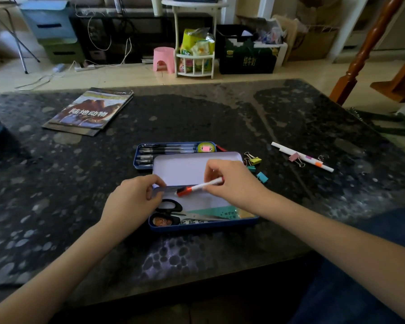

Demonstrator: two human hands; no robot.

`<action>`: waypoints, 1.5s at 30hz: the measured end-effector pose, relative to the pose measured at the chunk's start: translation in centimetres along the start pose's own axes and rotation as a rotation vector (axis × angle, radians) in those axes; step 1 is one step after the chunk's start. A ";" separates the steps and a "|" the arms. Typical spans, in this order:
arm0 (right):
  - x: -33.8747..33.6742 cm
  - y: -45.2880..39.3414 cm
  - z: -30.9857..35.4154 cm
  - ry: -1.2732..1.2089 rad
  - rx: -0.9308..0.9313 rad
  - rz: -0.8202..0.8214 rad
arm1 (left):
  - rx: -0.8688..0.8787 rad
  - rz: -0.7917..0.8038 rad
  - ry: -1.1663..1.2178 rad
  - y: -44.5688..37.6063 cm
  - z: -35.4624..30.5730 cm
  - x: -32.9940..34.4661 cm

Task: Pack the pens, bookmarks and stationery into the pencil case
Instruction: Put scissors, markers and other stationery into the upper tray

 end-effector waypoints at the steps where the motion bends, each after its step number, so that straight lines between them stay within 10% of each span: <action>1: 0.4 0.2 0.0 0.077 -0.001 0.022 | 0.012 -0.004 -0.005 0.0 -0.1 0.0; 18: 2.0 0.3 1.2 0.413 -0.180 0.020 | 0.129 -0.017 -0.118 0.2 -0.4 0.5; 45: 0.4 -0.4 0.5 0.244 -0.153 -0.101 | 0.151 0.091 -0.120 0.5 -0.9 1.2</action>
Point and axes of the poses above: each hand's wrist, its own y-axis away from the middle knuckle, its own x-axis out of the palm, z = x × y, the point moved 6 cm from there along -y, towards the middle knuckle, and after that the axes turned 3 degrees about -z, right-handed, at the moved point
